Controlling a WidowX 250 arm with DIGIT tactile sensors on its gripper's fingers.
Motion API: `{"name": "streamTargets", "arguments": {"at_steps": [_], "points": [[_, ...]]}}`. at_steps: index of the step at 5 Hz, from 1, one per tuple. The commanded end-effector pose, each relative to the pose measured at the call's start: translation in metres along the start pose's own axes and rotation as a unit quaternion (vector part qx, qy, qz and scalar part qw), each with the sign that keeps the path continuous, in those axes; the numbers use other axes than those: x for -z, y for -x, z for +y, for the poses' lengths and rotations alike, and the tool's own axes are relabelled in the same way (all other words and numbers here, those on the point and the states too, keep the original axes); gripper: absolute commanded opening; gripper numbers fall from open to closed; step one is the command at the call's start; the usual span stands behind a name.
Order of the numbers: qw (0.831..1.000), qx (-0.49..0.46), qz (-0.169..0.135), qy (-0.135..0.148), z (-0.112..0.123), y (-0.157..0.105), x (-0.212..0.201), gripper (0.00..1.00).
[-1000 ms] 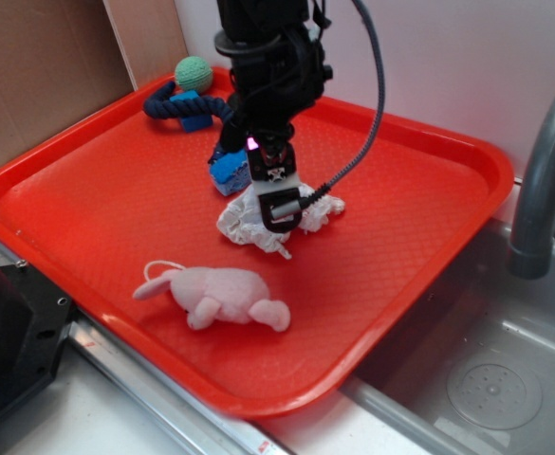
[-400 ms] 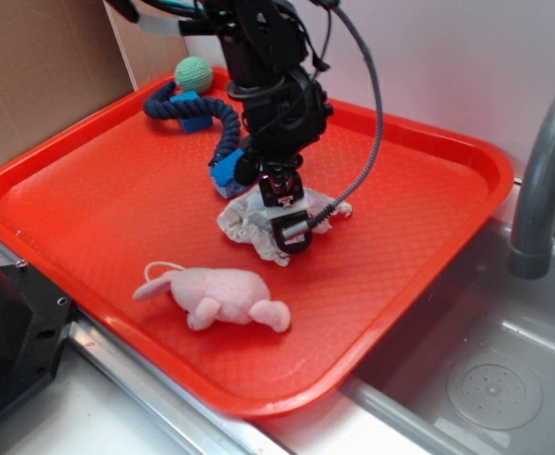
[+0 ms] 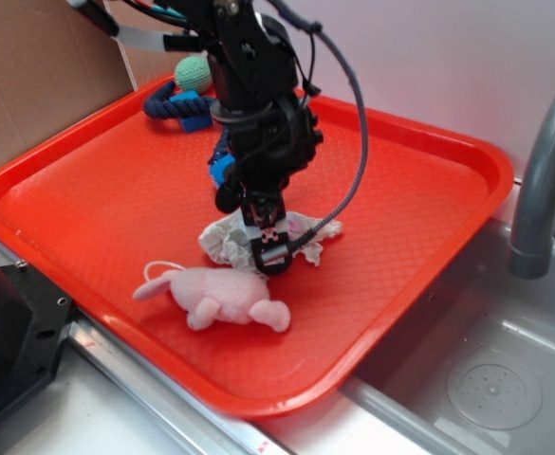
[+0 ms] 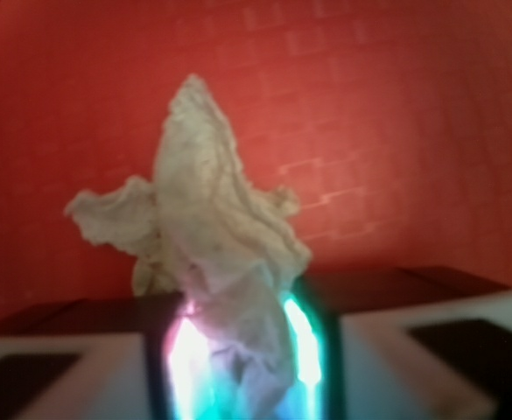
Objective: Grab the white paper.
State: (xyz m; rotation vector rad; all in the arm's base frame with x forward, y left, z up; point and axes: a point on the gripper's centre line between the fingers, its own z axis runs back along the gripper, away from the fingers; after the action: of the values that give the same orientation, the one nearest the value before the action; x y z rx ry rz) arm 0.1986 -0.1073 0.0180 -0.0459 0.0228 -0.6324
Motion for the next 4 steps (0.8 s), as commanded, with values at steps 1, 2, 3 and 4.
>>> {"name": "streamTargets", "arguments": {"at_steps": [1, 2, 3, 4], "points": [[0.996, -0.083, -0.012, -0.033, 0.008, 0.016, -0.051, 0.00], [0.979, -0.196, -0.047, -0.028, 0.048, 0.043, -0.102, 0.00], [0.954, -0.290, -0.068, -0.042, 0.072, 0.073, -0.131, 0.00], [0.925, -0.365, -0.077, -0.064, 0.083, 0.092, -0.150, 0.00]]}}
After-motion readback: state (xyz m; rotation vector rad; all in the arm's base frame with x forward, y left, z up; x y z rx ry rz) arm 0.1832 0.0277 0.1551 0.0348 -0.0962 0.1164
